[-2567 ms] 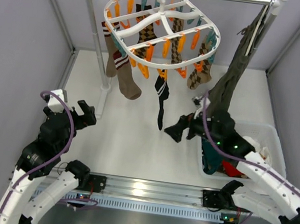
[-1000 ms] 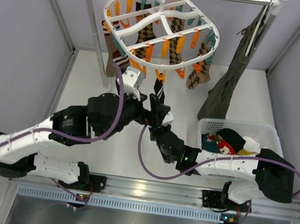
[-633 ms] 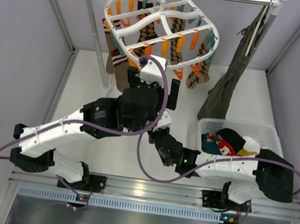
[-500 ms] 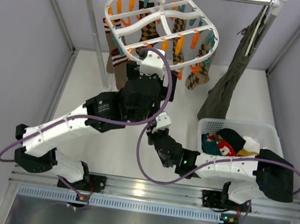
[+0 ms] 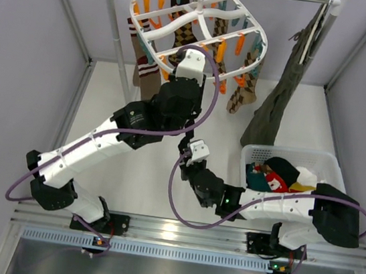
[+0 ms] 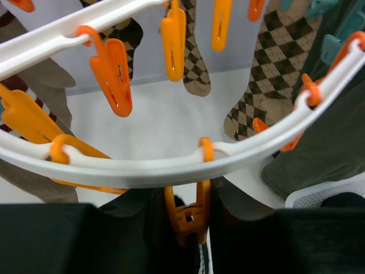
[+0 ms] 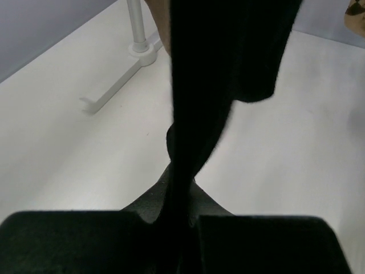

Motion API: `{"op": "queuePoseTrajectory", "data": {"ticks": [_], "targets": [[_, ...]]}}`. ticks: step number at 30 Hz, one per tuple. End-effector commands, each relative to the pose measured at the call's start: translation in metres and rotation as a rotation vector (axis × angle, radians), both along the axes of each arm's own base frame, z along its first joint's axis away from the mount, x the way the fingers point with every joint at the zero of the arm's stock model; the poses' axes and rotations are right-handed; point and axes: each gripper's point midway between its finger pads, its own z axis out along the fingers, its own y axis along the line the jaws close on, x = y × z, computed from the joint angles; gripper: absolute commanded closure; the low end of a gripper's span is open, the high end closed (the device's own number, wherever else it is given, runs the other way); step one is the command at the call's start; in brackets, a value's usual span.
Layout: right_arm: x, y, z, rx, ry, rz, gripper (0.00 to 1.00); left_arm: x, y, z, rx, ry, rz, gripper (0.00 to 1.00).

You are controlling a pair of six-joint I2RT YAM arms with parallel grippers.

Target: Remove the socks clipped to the hanger

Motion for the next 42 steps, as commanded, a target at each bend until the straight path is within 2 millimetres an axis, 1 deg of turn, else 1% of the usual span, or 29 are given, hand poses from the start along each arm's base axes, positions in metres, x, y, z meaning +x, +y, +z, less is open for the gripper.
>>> {"op": "queuePoseTrajectory", "data": {"ticks": [1,2,3,6,8,9,11,12,16,18,19,20,21,22,23,24,25,26,28,29,33,34,36,37,38,39,40,41,42], "targets": [[-0.011,0.005,0.016,0.087,-0.001,0.034,1.0,0.005,-0.009,0.023,-0.068,-0.047,-0.017,0.72],[-0.012,0.005,0.014,0.085,-0.001,0.037,1.0,0.006,-0.009,0.023,-0.068,-0.048,-0.014,0.82],[-0.013,0.003,0.014,0.09,0.002,0.037,1.0,0.007,-0.008,0.023,-0.07,-0.05,-0.005,0.85],[-0.016,-0.005,0.009,0.093,0.01,0.03,1.0,0.008,-0.01,0.021,-0.072,-0.045,-0.007,0.89],[-0.019,-0.017,-0.001,0.078,0.018,0.015,1.0,0.008,-0.012,0.019,-0.072,-0.041,-0.011,0.91],[-0.022,-0.022,0.004,0.095,0.018,0.016,1.0,0.009,-0.012,0.018,-0.071,-0.039,-0.014,0.89],[-0.027,-0.036,-0.006,0.054,0.031,0.004,1.0,0.006,-0.018,0.015,-0.08,-0.026,-0.049,0.81],[-0.03,-0.044,0.006,0.087,0.031,0.0,1.0,0.004,-0.019,0.015,-0.089,-0.024,-0.061,0.76],[-0.033,-0.086,0.021,0.102,0.076,-0.064,1.0,-0.007,-0.033,0.009,-0.116,0.01,-0.169,0.52],[-0.035,-0.113,0.029,0.094,0.086,-0.095,1.0,-0.015,-0.047,0.007,-0.129,0.031,-0.254,0.41],[-0.033,-0.124,0.039,0.138,0.091,-0.133,1.0,-0.019,-0.048,0.008,-0.141,0.038,-0.274,0.37],[-0.033,-0.139,0.044,0.144,0.095,-0.156,1.0,-0.024,-0.054,0.005,-0.161,0.056,-0.312,0.26],[-0.033,-0.155,0.036,0.081,0.101,-0.189,1.0,-0.027,-0.055,0.003,-0.168,0.066,-0.325,0.21],[-0.031,-0.168,0.046,0.123,0.113,-0.244,1.0,-0.031,-0.053,0.007,-0.193,0.068,-0.336,0.16],[-0.031,-0.181,0.05,0.138,0.121,-0.271,1.0,-0.033,-0.055,0.002,-0.191,0.08,-0.346,0.07],[-0.03,-0.191,0.051,0.143,0.134,-0.303,1.0,-0.038,-0.055,0.001,-0.199,0.089,-0.368,0.04],[-0.031,-0.214,0.048,0.12,0.162,-0.368,1.0,-0.041,-0.055,0.0,-0.202,0.094,-0.379,0.02],[-0.029,-0.228,0.049,0.126,0.176,-0.42,1.0,-0.046,-0.051,0.002,-0.219,0.096,-0.388,0.02],[-0.028,-0.25,0.051,0.146,0.209,-0.501,1.0,-0.051,-0.049,-0.01,-0.21,0.12,-0.4,0.02],[-0.027,-0.269,0.045,0.079,0.216,-0.555,1.0,-0.053,-0.046,-0.012,-0.216,0.125,-0.398,0.02],[-0.018,-0.286,0.037,0.031,0.263,-0.629,1.0,-0.057,-0.027,-0.029,-0.202,0.136,-0.353,0.02],[-0.017,-0.286,0.028,-0.013,0.286,-0.621,1.0,-0.056,-0.022,-0.04,-0.184,0.148,-0.328,0.02],[-0.004,-0.297,0.016,-0.016,0.311,-0.691,1.0,-0.058,-0.011,-0.043,-0.184,0.143,-0.308,0.02],[-0.001,-0.292,0.006,-0.057,0.352,-0.649,1.0,-0.057,-0.007,-0.053,-0.167,0.149,-0.287,0.02],[0.008,-0.307,-0.003,-0.058,0.385,-0.717,1.0,-0.058,-0.002,-0.055,-0.162,0.146,-0.277,0.02],[0.017,-0.307,-0.008,-0.032,0.398,-0.726,0.99,-0.059,0.002,-0.056,-0.158,0.145,-0.272,0.02],[0.021,-0.307,-0.015,-0.028,0.433,-0.705,0.98,-0.062,0.009,-0.059,-0.154,0.141,-0.265,0.02],[0.028,-0.325,-0.02,-0.006,0.452,-0.789,0.73,-0.062,0.013,-0.06,-0.148,0.138,-0.256,0.02],[0.031,-0.332,-0.021,0.01,0.458,-0.824,0.4,-0.063,0.016,-0.062,-0.143,0.136,-0.257,0.02]]}}
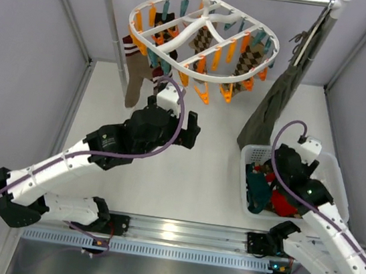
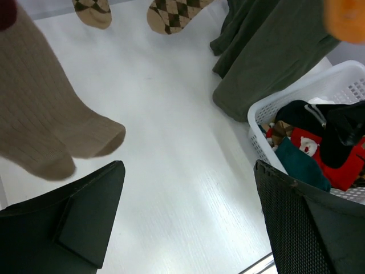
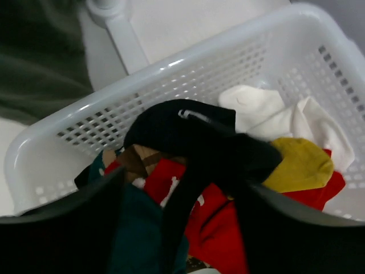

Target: Remove the socks clipped to the hanger

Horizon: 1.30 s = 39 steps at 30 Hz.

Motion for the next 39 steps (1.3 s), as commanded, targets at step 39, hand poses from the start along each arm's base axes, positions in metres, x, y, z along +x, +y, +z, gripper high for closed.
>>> {"op": "queuePoseTrajectory", "data": {"ticks": [39], "targets": [[0.057,0.332,0.092,0.329,-0.387,0.961,0.01,-0.005,0.191,-0.072,0.149,0.004,0.483,0.02]]}}
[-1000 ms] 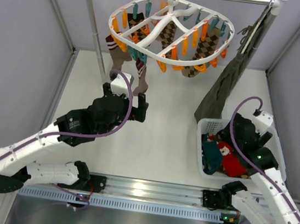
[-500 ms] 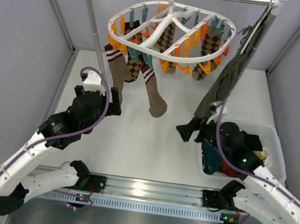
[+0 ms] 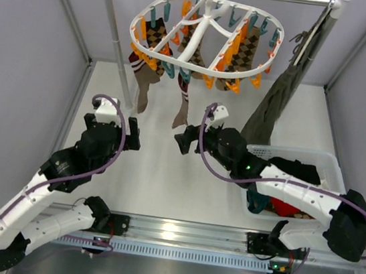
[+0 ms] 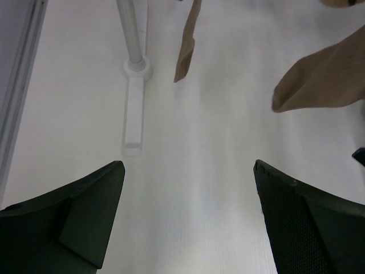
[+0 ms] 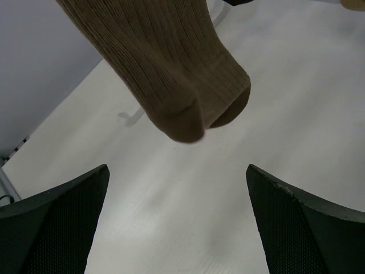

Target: Remove the socks clipped to the hanger

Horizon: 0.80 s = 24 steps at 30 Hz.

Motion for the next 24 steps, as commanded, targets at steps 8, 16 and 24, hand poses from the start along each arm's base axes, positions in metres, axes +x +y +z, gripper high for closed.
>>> {"op": "queuePoseTrajectory", "data": {"ticks": [8,16,24], "targets": [[0.066,0.002,0.036,-0.054,-0.215,-0.308,0.19,0.005,-0.004,-0.025,0.039,0.063,0.01,0.02],[0.072,0.008,0.038,-0.069,-0.278,-0.301,0.54,0.004,-0.011,-0.024,0.009,0.068,-0.021,0.02],[0.07,0.008,0.042,-0.059,-0.29,-0.29,1.0,-0.001,-0.03,0.012,-0.148,0.035,-0.084,0.02]]}}
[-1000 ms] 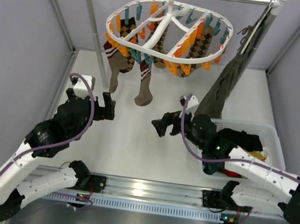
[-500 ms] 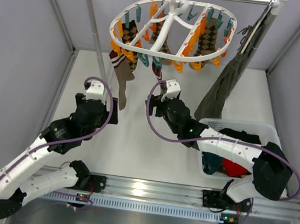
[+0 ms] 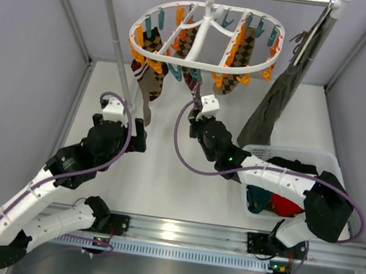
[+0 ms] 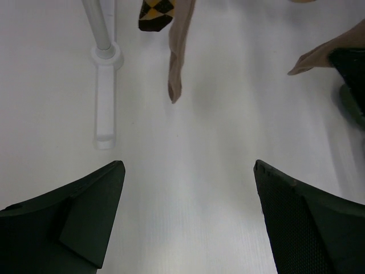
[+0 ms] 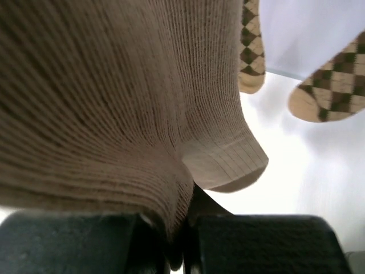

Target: Remove the socks clipped to the hanger

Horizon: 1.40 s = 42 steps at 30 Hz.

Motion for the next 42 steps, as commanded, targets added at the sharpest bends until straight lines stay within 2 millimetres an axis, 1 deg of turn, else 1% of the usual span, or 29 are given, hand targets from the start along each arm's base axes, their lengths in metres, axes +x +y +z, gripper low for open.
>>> {"op": "queuePoseTrajectory", "data": {"ticks": [1,2,4,5,6,7,8,9,11,12,13,15,16,19,21,22,23,24,25,26,27,29,30,32,35,36,38,40,42], "targets": [[-0.003,0.008,0.036,0.087,-0.068,0.015,1.0,-0.001,-0.015,0.038,-0.142,-0.046,-0.033,0.02],[-0.006,0.008,0.04,0.096,-0.069,0.023,1.0,-0.003,-0.021,0.045,-0.166,-0.046,-0.061,0.02],[-0.011,0.01,0.034,0.096,-0.046,0.057,1.0,-0.005,-0.028,0.073,-0.238,-0.079,-0.093,0.02],[-0.014,0.012,0.033,0.095,-0.038,0.072,1.0,-0.003,-0.036,0.081,-0.254,-0.078,-0.115,0.02],[-0.016,0.013,0.03,0.096,-0.025,0.075,1.0,-0.007,-0.042,0.104,-0.301,-0.106,-0.157,0.02],[-0.019,0.014,0.026,0.09,-0.014,0.082,1.0,-0.007,-0.048,0.115,-0.324,-0.118,-0.181,0.02],[-0.025,0.017,0.025,0.087,-0.012,0.097,1.0,-0.005,-0.057,0.12,-0.333,-0.111,-0.207,0.02],[-0.029,0.02,0.021,0.085,0.0,0.107,1.0,-0.004,-0.06,0.141,-0.36,-0.141,-0.221,0.02],[-0.039,0.026,0.017,0.075,0.019,0.13,1.0,-0.001,-0.067,0.155,-0.372,-0.152,-0.24,0.02],[-0.042,0.028,0.014,0.073,0.029,0.137,1.0,0.005,-0.077,0.154,-0.367,-0.13,-0.256,0.02],[-0.044,0.029,0.014,0.073,0.035,0.134,1.0,0.006,-0.079,0.167,-0.386,-0.148,-0.263,0.02],[-0.051,0.033,0.008,0.063,0.054,0.141,1.0,0.015,-0.092,0.167,-0.375,-0.127,-0.276,0.02],[-0.051,0.032,0.005,0.059,0.059,0.124,1.0,0.018,-0.094,0.177,-0.383,-0.144,-0.275,0.02],[-0.06,0.037,0.0,0.059,0.075,0.149,1.0,0.023,-0.102,0.19,-0.373,-0.166,-0.274,0.02],[-0.063,0.04,-0.004,0.059,0.085,0.168,1.0,0.019,-0.11,0.198,-0.361,-0.182,-0.299,0.02],[-0.066,0.043,-0.006,0.054,0.09,0.182,1.0,0.023,-0.116,0.198,-0.346,-0.184,-0.298,0.02],[-0.067,0.044,-0.008,0.051,0.094,0.19,1.0,0.018,-0.122,0.211,-0.353,-0.206,-0.328,0.03],[-0.069,0.045,-0.01,0.045,0.099,0.195,1.0,0.017,-0.127,0.214,-0.334,-0.215,-0.354,0.03],[-0.073,0.047,-0.011,0.045,0.103,0.212,1.0,0.015,-0.14,0.214,-0.326,-0.205,-0.398,0.05],[-0.076,0.048,-0.014,0.046,0.111,0.221,1.0,0.013,-0.143,0.223,-0.333,-0.221,-0.416,0.05],[-0.078,0.05,-0.017,0.043,0.123,0.236,1.0,0.013,-0.146,0.227,-0.327,-0.231,-0.426,0.05],[-0.082,0.05,-0.02,0.047,0.14,0.247,1.0,0.016,-0.157,0.225,-0.301,-0.229,-0.441,0.06],[-0.085,0.05,-0.02,0.048,0.145,0.259,1.0,0.017,-0.16,0.229,-0.289,-0.241,-0.447,0.06],[-0.089,0.05,-0.022,0.048,0.154,0.273,1.0,0.023,-0.164,0.225,-0.257,-0.243,-0.438,0.08],[-0.095,0.046,-0.021,0.039,0.166,0.291,1.0,0.032,-0.16,0.219,-0.213,-0.248,-0.393,0.1],[-0.097,0.045,-0.017,0.048,0.166,0.298,1.0,0.037,-0.156,0.216,-0.193,-0.25,-0.361,0.11],[-0.1,0.043,-0.018,0.045,0.174,0.308,1.0,0.041,-0.149,0.214,-0.167,-0.259,-0.326,0.14],[-0.103,0.041,-0.013,0.053,0.173,0.322,1.0,0.042,-0.146,0.212,-0.156,-0.264,-0.315,0.18],[-0.105,0.041,-0.01,0.055,0.174,0.326,1.0,0.043,-0.144,0.211,-0.151,-0.271,-0.301,0.19]]}}
